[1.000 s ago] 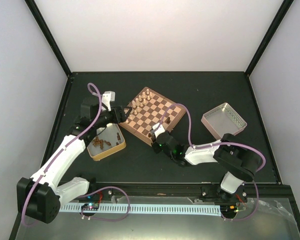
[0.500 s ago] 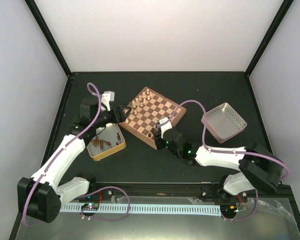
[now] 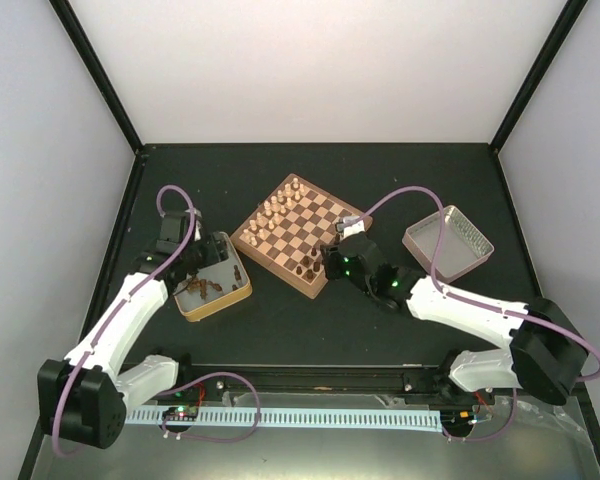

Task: Set up the chess pieces on the board
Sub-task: Pick up the chess piece from the storage box.

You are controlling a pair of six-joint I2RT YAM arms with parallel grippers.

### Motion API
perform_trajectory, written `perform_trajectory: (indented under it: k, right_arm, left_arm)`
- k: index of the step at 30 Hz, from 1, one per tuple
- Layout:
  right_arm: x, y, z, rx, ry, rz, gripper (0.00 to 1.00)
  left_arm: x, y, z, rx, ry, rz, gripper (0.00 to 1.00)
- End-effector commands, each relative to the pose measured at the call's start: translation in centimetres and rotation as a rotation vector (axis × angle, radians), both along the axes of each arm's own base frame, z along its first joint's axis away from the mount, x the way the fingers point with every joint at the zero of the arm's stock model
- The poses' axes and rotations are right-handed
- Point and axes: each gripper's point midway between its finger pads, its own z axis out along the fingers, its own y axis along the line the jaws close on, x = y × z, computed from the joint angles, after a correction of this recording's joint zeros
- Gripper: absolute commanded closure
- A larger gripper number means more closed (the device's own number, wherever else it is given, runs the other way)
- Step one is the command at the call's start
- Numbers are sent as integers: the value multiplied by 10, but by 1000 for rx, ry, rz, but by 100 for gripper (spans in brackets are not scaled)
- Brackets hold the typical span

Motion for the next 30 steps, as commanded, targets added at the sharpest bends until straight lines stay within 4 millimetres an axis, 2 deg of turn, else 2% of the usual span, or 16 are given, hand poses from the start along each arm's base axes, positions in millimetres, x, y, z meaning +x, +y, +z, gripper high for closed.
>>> perform_trajectory:
  k: [1, 6, 8, 15, 19, 20, 23, 25, 30]
  right_arm:
    - [-3, -4, -7, 5, 78, -14, 63]
    - [2, 2, -13, -17, 92, 1, 65]
    - [4, 5, -15, -32, 100, 9, 65]
    - [13, 8, -19, -63, 124, 13, 65]
    - [18, 12, -23, -72, 147, 16, 66]
    - [19, 13, -23, -73, 151, 20, 66]
    - [24, 18, -25, -91, 159, 33, 68]
    - [27, 21, -23, -101, 157, 36, 68]
    - [33, 25, -17, -114, 146, 39, 69]
  left_arm:
    - [-36, 40, -49, 109, 233, 154, 27]
    - [-57, 59, -85, 144, 418, 219, 41]
    - [-61, 62, -95, 130, 467, 237, 42]
    - [-71, 66, -122, 102, 585, 285, 33]
    - [-63, 64, -132, 94, 605, 272, 35]
    - [-61, 65, -136, 100, 613, 270, 39]
    - [-54, 70, -142, 134, 609, 263, 59]
    - [-46, 69, -143, 138, 595, 252, 66]
    - [-22, 56, -142, 86, 553, 181, 69]
